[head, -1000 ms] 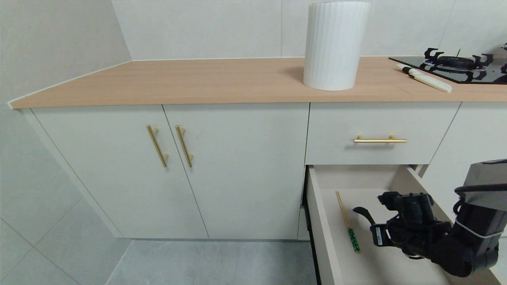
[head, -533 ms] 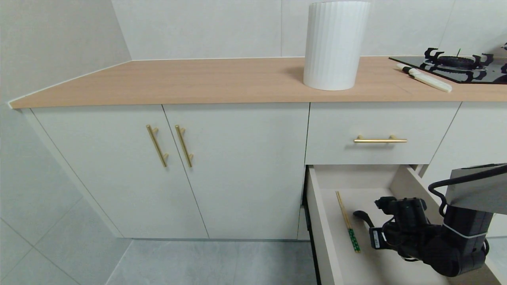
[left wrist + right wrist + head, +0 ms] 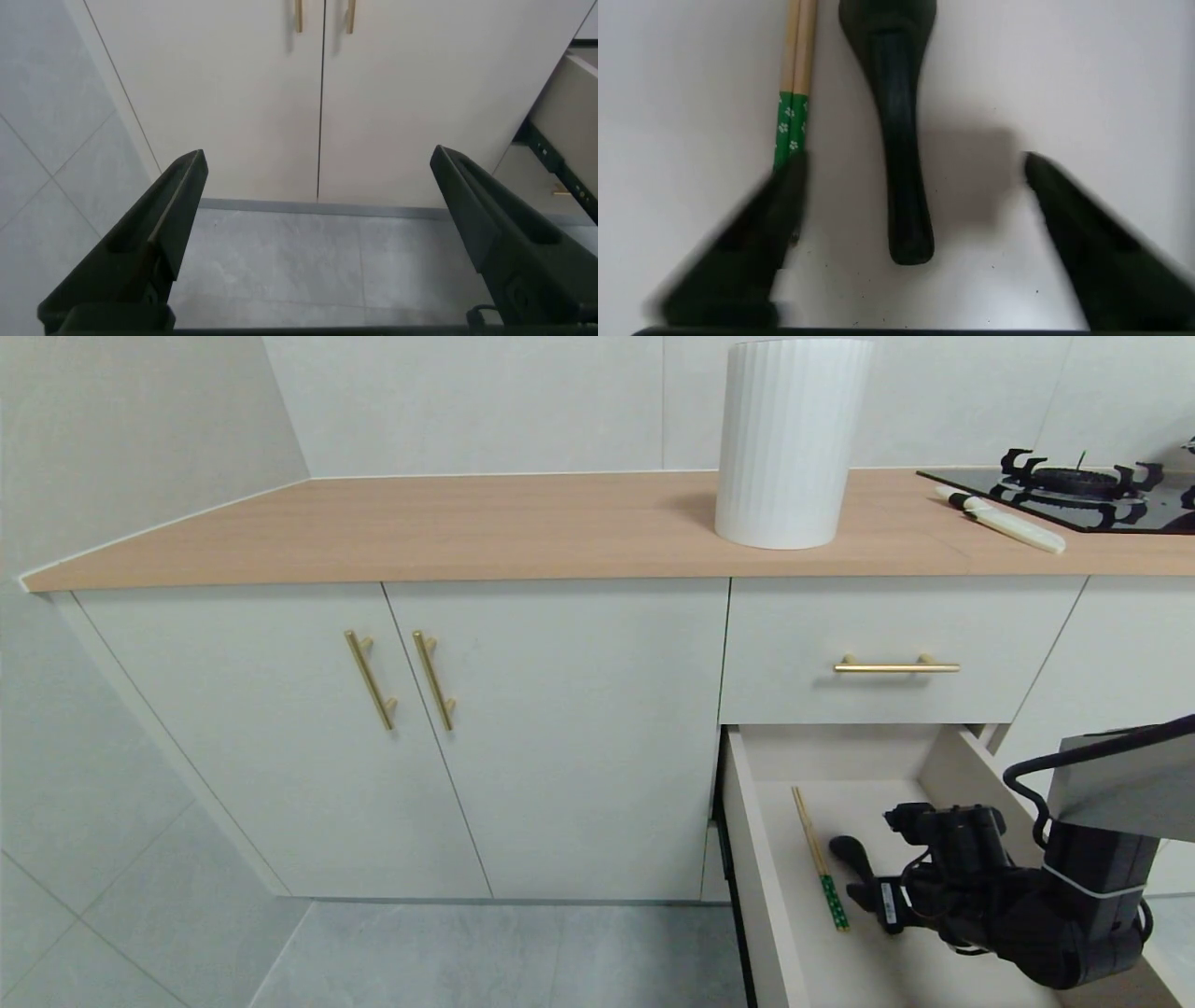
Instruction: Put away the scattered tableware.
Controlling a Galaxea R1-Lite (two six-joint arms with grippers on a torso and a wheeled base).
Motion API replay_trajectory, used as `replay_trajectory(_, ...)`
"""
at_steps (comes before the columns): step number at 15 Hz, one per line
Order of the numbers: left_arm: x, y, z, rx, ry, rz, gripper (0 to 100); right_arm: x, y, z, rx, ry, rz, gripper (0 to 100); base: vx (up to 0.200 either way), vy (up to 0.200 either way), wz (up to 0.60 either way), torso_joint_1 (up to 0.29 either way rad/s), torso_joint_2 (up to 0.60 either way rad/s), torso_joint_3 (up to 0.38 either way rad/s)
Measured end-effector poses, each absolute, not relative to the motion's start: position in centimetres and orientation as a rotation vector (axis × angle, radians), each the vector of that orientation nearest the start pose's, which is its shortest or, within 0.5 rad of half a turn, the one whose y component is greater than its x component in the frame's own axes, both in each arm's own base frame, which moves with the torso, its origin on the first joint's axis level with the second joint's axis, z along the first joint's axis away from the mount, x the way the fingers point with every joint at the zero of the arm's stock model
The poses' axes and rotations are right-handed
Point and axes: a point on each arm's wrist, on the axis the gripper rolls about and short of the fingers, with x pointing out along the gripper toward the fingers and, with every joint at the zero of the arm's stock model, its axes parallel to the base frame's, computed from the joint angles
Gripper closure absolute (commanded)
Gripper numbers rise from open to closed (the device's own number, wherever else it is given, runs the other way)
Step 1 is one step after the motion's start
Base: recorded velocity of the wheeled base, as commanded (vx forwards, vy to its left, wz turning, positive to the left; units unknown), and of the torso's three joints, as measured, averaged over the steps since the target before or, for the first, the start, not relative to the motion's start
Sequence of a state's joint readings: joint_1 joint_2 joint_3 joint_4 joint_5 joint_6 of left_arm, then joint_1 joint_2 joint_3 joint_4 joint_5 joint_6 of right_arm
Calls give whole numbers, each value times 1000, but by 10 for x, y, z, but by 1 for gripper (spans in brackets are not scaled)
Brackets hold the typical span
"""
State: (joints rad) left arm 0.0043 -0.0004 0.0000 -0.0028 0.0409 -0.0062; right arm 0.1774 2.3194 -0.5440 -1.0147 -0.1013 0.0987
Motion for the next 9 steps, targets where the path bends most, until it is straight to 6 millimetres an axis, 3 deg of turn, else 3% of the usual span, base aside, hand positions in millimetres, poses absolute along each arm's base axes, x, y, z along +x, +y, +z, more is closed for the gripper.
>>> replay_trajectory(5,-23,1,76,-7,-3,45,0,306,52,-12,-6,713,30,0,0,0,0,0,0,0)
replay_trajectory(9,-23,1,76,-7,-3,45,0,283,50,39,-11,757,33,0,0,0,0,0,0,0)
